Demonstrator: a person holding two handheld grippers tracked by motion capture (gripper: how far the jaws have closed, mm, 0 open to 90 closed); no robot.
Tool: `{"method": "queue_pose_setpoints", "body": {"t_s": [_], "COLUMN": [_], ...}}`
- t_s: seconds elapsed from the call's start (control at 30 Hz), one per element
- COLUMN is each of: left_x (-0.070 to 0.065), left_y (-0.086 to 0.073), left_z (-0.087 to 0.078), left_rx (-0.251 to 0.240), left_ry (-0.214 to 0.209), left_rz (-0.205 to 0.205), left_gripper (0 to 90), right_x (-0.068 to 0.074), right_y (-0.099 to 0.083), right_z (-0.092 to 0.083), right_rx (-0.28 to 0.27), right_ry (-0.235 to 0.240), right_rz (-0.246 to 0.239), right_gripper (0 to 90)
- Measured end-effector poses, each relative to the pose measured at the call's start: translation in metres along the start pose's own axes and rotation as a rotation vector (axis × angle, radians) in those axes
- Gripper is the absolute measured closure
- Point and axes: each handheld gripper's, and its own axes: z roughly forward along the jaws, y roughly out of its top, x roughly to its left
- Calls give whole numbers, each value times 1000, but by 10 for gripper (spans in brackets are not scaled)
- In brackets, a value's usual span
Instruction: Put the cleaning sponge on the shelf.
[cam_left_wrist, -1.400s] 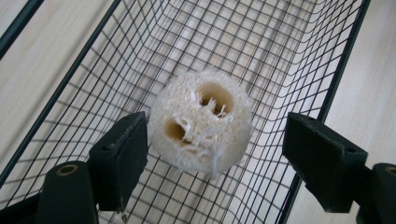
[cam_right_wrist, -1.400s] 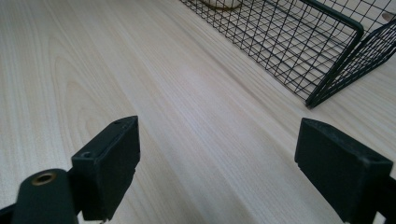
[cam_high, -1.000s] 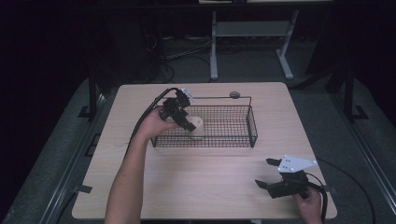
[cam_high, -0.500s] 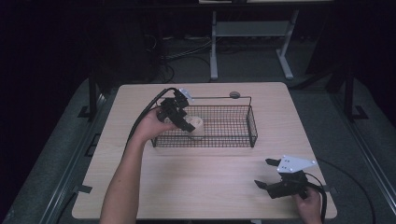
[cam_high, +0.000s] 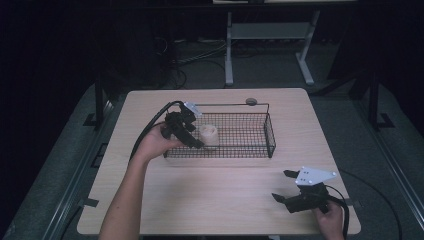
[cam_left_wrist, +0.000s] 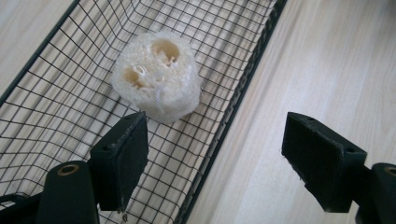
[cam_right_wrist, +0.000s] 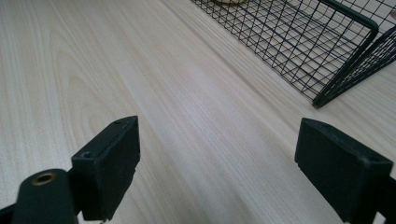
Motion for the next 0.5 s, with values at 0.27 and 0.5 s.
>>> {"method": "queue_pose_setpoints", "body": {"t_s": [0.27,0.5], "left_x": [-13,-22], "left_y": [-6,-12], "left_z": [-3,-9], "left_rx": [-10,-37], "left_ry": [-7,-10], "left_rz": [22,35], "left_gripper": [222,222], "right_x": [0,0], "right_y": [0,0], "right_z": [0,0], "right_rx": [3,11], "right_ry": [-3,-7], "right_rz": [3,-1], "right_gripper": [136,135]}}
